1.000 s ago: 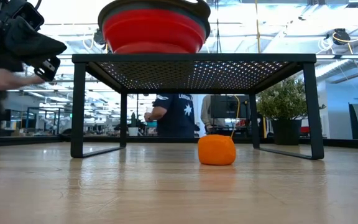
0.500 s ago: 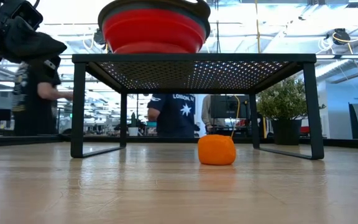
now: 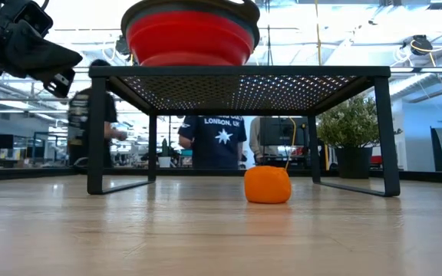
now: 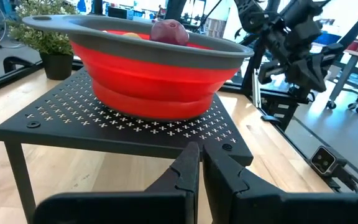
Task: Pick & Place Fruit
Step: Put the tangerine into the red colander on the shelf
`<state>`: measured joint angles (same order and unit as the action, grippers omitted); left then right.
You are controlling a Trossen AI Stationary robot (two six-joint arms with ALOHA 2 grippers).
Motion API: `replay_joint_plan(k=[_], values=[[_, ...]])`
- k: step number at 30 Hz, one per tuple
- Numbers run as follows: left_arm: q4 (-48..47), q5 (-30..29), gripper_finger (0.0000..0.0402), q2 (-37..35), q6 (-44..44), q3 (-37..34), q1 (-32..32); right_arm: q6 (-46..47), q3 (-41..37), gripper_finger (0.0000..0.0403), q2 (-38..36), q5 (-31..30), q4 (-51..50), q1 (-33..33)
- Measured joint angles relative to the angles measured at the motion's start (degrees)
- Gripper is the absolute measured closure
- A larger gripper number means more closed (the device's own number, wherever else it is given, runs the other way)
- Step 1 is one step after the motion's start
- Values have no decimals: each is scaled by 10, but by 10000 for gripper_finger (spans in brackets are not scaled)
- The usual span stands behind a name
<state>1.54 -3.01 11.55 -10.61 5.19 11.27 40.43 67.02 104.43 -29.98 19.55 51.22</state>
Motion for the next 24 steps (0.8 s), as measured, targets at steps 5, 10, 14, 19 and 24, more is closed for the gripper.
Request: replay_joint_plan(k=[5, 10, 14, 19, 24], values=[[0, 0, 382, 0, 0, 0, 0, 14, 0, 403, 14, -3, -5, 7], [0, 0, 382, 0, 0, 0, 0, 11, 0, 403, 15, -33, -13, 6], [1, 0, 382, 0, 0, 0, 0, 13, 0, 403, 15, -33, -19, 6], [1, 0, 382, 0, 0, 0, 0, 41, 0, 403, 15, -32, -45, 7], [0, 0, 382, 0, -1, 0, 0, 42, 0, 403, 15, -32, -55, 7]])
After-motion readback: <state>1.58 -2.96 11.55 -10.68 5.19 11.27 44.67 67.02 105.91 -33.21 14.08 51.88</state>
